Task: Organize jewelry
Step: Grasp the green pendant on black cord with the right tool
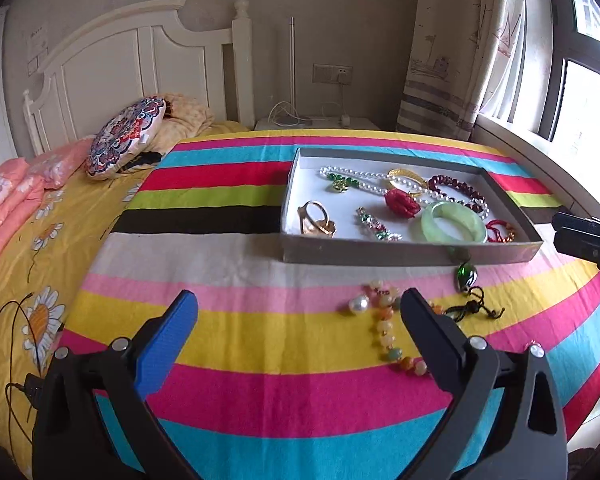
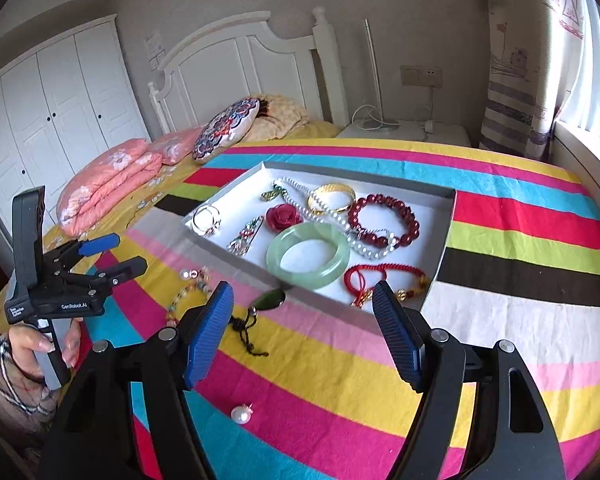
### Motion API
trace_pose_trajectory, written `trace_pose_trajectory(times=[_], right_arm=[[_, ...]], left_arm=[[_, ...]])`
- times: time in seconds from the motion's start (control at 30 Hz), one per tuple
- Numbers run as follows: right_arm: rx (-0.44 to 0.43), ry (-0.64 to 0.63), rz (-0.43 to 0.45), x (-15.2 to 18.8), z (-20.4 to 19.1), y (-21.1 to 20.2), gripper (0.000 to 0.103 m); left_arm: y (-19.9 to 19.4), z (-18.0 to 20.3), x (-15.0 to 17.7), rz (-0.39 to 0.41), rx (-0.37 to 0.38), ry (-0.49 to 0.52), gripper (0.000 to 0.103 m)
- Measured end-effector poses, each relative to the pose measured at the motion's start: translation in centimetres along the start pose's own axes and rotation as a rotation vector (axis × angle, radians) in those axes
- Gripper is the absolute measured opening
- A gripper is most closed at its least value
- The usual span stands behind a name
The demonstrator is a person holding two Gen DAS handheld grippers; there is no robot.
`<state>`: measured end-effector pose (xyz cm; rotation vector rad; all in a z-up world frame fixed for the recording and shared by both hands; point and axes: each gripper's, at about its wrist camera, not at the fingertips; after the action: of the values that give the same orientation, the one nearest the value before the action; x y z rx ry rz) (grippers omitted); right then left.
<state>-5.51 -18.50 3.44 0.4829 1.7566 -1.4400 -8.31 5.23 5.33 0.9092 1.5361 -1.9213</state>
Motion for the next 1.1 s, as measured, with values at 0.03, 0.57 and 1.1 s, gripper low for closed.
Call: trace_pose_trajectory(times=[0.03,0.57,1.1], right_arm=[[0.003,-0.017,-0.015,0.4,-0.6,0.2,0.071],[0.1,-0.265,-0.214,1.7,-8.0,6.9,0.045],[0.068,-0.218,-0.124,1.8,-7.3,3.4,0.013]], left_arm=[[0.1,-0.1,0.4,-0.008,-0.008,0.006,0.1],[1.4,-1.1,2.0,-0.064,0.071,-0.017,0.1],[0.6,0.6,2.4,-0.053,0.068,0.037,0.1]])
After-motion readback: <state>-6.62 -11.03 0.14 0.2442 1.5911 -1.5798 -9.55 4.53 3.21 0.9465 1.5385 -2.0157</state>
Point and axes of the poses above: each gripper's, at about its wrist camera, not at the fingertips, and y roughly the way its jaws point, z to its right, x to its underside, and after that the axes turned 13 degrees about x, right-handed
